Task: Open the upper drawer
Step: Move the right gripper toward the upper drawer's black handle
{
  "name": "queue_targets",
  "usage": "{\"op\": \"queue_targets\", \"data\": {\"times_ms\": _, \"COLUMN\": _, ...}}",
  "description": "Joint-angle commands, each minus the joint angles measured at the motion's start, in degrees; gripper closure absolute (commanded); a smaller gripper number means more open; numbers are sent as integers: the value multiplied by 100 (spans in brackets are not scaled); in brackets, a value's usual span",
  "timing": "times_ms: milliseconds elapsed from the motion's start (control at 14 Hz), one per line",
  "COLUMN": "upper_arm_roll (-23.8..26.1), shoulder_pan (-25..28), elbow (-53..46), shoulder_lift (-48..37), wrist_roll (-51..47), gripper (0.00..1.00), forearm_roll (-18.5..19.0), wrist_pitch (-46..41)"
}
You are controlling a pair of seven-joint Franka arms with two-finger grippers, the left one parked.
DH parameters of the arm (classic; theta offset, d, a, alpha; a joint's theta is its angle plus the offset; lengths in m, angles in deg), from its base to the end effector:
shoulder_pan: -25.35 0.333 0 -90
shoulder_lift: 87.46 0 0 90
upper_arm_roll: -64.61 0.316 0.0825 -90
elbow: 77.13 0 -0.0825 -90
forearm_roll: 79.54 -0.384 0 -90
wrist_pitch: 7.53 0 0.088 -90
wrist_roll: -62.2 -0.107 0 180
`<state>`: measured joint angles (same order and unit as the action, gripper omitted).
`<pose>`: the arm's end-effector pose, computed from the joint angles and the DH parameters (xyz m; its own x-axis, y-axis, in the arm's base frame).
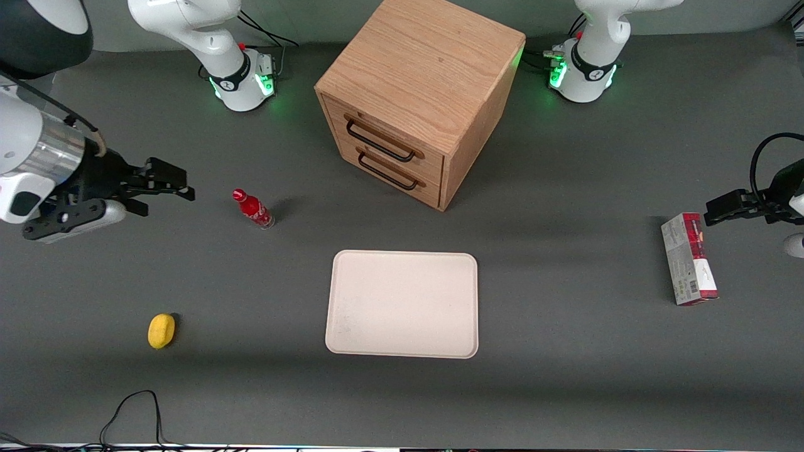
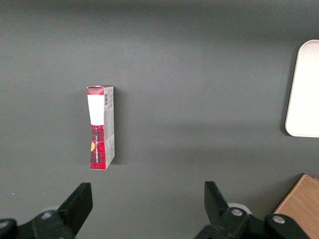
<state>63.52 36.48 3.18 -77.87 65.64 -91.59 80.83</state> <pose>0.5895 0.1286 0.6070 0.9712 0.2378 -0.0138 0.2299 -0.9510 -0.2069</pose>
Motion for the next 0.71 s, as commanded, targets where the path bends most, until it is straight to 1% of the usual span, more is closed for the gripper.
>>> {"op": "queue_targets", "data": {"times_ms": 0, "upper_arm_roll": 65, "shoulder_pan": 485, "elbow": -463, "shoulder_lift": 429, "wrist_roll": 288, "gripper": 0, "forearm_roll": -87, "wrist_pitch": -83}}
{"op": "queue_targets", "data": {"times_ms": 286, "upper_arm_roll": 65, "shoulder_pan": 1249, "elbow": -463, "shoulder_lift": 824, "wrist_roll": 815, "gripper": 0, "forearm_roll": -96, "wrist_pitch": -92}}
{"op": "queue_targets", "data": {"times_ms": 643, "upper_arm_roll": 74, "shoulder_pan": 2049, "elbow": -463, "shoulder_lift": 1167, "wrist_roll": 1764, "gripper": 0, "forearm_roll": -131, "wrist_pitch": -83}}
